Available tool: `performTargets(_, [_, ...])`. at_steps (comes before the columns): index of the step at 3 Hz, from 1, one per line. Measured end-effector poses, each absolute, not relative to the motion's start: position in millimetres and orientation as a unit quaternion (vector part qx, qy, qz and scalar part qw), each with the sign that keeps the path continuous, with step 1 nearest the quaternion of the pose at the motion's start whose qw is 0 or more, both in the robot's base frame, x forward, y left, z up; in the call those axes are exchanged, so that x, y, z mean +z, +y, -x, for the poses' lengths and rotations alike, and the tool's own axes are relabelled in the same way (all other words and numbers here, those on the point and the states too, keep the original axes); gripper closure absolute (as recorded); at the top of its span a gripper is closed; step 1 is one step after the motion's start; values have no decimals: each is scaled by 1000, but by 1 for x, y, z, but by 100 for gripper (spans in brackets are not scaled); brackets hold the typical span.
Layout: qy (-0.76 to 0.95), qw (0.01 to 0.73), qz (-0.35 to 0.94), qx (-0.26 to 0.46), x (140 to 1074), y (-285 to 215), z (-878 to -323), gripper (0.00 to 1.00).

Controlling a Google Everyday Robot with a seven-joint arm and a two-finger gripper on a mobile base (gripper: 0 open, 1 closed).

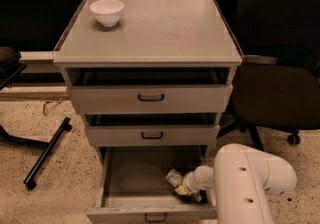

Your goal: Place blue plastic bottle into bottom drawer

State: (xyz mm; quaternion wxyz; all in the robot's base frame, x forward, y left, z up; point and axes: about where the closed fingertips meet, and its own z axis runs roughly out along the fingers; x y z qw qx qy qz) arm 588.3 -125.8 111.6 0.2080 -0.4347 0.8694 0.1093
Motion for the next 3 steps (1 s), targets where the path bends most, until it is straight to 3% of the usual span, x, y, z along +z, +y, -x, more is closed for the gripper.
performTargets(1, [869,208,435,109,112,-126,-588,12])
performTargets(2, [869,208,435,109,112,-126,-588,0])
performTargets(3, [869,208,435,109,112,-126,-588,0])
